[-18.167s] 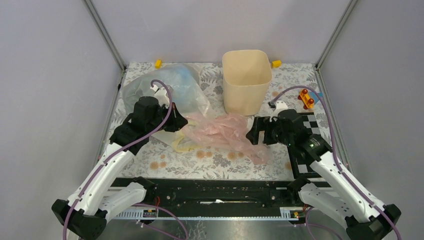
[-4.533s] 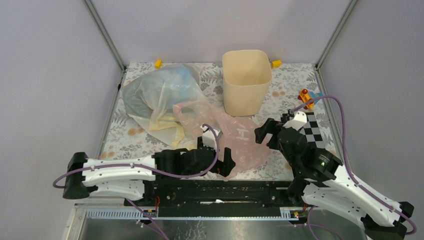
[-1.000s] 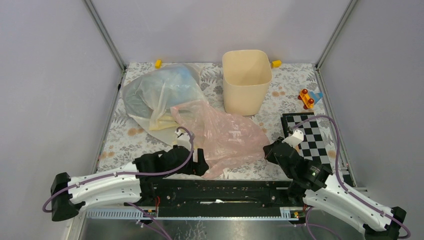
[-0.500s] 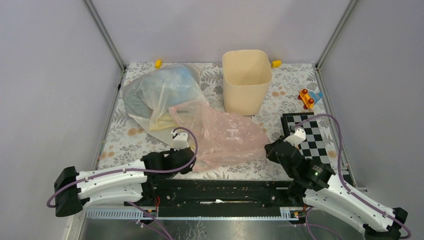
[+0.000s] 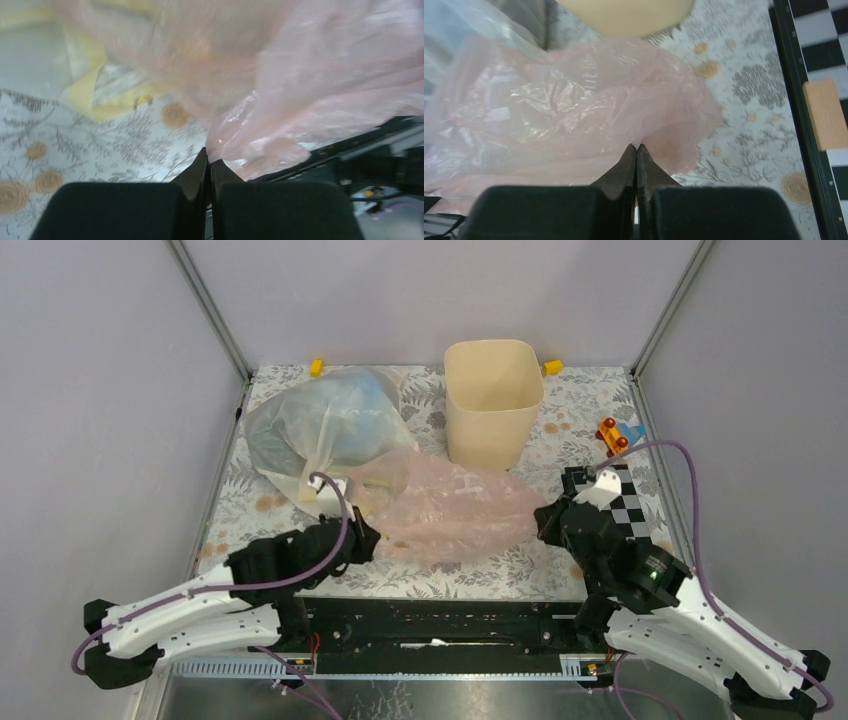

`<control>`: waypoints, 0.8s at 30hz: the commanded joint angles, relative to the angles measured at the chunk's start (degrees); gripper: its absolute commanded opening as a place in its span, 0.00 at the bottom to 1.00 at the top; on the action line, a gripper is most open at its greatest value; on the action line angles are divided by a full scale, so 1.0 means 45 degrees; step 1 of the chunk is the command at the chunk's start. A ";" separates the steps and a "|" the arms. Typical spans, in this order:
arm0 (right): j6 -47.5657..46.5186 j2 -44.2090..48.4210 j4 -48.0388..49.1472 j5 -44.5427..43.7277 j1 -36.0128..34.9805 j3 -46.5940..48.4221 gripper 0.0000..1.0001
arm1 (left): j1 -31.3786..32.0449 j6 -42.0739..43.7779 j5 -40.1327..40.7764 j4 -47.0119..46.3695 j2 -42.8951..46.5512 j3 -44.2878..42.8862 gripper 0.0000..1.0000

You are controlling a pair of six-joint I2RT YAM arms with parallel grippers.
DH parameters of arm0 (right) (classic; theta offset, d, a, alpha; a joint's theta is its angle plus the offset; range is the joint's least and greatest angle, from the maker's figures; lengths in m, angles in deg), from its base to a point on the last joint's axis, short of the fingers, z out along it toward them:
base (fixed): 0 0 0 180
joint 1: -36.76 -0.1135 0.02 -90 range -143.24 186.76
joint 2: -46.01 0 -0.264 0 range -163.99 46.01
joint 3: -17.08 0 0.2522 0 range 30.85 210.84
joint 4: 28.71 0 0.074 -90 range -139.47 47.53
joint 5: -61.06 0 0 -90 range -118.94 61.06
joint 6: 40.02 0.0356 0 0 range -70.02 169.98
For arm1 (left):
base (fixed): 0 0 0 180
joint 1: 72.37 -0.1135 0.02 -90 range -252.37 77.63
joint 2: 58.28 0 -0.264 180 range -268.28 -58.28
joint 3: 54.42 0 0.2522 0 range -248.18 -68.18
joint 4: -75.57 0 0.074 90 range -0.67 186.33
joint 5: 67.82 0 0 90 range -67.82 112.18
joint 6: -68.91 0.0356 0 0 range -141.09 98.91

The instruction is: Put the trash bags into the trash bin

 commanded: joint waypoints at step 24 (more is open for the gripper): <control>-0.8874 -0.9965 0.3697 -0.2858 0.0296 1.5934 0.00 | -0.0022 1.1748 0.3323 -0.5850 -0.5954 -1.4840 0.00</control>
